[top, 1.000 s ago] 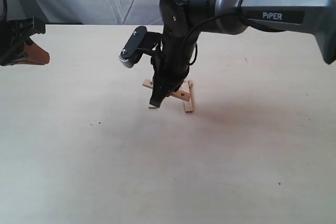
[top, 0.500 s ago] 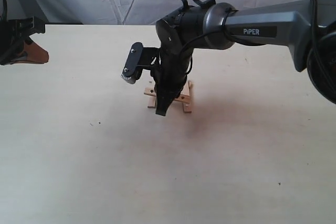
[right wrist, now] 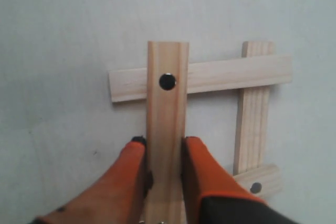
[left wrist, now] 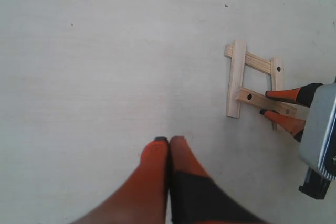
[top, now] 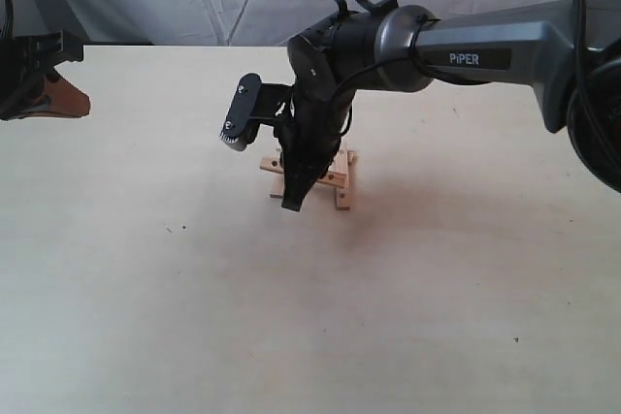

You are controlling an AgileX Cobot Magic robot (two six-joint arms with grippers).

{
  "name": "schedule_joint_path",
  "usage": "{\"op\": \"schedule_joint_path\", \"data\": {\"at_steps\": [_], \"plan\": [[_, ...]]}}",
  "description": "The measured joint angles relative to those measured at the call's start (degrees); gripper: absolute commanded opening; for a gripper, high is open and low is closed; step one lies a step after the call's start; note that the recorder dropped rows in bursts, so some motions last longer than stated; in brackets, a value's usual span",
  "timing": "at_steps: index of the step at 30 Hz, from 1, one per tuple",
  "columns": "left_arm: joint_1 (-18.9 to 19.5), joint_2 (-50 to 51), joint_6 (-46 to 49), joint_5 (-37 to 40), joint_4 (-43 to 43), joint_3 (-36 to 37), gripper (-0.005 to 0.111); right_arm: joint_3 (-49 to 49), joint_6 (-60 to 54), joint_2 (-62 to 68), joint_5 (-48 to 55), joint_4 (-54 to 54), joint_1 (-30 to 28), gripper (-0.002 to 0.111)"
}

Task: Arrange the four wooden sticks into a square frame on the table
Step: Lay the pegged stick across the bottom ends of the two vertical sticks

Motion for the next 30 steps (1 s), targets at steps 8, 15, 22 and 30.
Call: {"op": "schedule_joint_path", "data": {"at_steps": [8,15,22,30], "plan": [[0.0,0.0,0.0,0.0,0.0,0.0,0.000,0.0,0.0,0.0,0.4,0.2,0.0,-0.001],[0.0,0.0,0.0,-0.1,0.0,0.0,0.000,0.0,0.1,0.6,1.6,0.2,0.0,-0.001],[0.0,0.0,0.0,-0.1,0.0,0.0,0.000,0.0,0.3,2.2,1.7,0.2,0.0,-0.001],[0.0,0.0,0.0,-0.2,0.0,0.0,0.000,0.0,0.4,2.2,1.7,0.2,0.0,-0.001]]}}
